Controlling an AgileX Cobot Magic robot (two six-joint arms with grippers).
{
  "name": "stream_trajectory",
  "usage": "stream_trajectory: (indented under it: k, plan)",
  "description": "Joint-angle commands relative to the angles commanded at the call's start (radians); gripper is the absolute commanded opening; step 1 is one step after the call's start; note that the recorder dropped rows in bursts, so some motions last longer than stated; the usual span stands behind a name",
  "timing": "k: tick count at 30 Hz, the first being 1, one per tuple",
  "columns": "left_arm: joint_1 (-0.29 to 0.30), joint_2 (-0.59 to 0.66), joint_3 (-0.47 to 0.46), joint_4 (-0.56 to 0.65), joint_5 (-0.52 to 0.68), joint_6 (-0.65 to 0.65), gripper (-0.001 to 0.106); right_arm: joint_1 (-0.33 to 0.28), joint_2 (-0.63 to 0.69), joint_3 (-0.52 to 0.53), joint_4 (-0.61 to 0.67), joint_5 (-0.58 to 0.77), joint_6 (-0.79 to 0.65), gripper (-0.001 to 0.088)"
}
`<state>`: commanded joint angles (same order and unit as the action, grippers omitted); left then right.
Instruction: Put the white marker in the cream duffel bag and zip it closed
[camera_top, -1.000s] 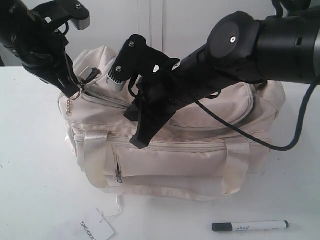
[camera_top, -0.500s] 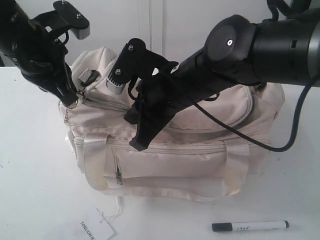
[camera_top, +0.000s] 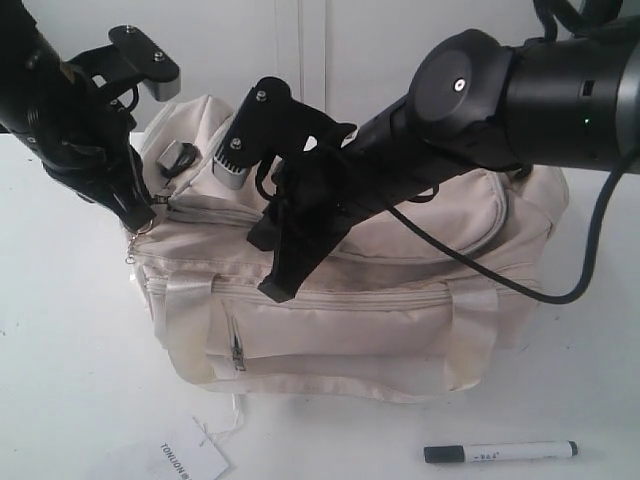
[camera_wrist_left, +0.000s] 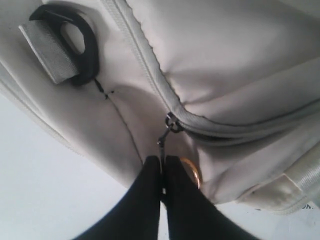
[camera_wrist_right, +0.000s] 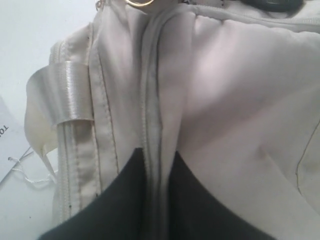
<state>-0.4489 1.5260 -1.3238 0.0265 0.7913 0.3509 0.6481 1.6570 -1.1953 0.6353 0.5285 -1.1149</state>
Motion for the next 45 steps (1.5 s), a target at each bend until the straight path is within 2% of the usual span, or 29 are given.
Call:
stream_trajectory:
  k: [6,9,19,23,26,29,35,40,45]
  plan:
    - [0.0,-0.007,-0.017,0.0,-0.013,0.0,0.0,0.0,-0.02,0.0,0.0,0.032,0.0,0.0414]
    - [0.0,-0.018,-0.03,0.0,-0.015,0.004,0.0,0.0,-0.055,0.0,0.0,0.023,0.026,0.048]
    - [0.0,-0.023,-0.034,0.0,0.0,0.007,0.001,0.0,-0.139,0.0,-0.048,0.038,0.168,0.0487]
    - [0.0,-0.023,-0.034,0.0,-0.002,0.007,0.028,0.0,-0.139,0.0,-0.052,0.07,0.186,0.0487]
    - [0.0,-0.023,-0.034,0.0,-0.002,0.012,0.053,0.0,-0.147,0.0,-0.101,0.074,0.287,0.0487]
    - [0.0,-0.034,-0.037,0.009,-0.007,0.041,0.061,-0.004,-0.17,0.0,-0.184,0.107,0.373,0.0487]
    - [0.0,-0.095,-0.037,-0.04,-0.009,0.257,0.061,-0.004,-0.213,0.0,-0.349,0.19,0.496,0.0487]
    - [-0.004,-0.107,-0.033,-0.195,0.003,0.467,0.061,-0.004,-0.213,0.0,-0.443,0.23,0.597,0.0487]
    - [-0.004,-0.102,0.019,-0.346,-0.002,0.726,0.061,-0.004,-0.213,0.0,-0.523,0.317,0.696,0.0487]
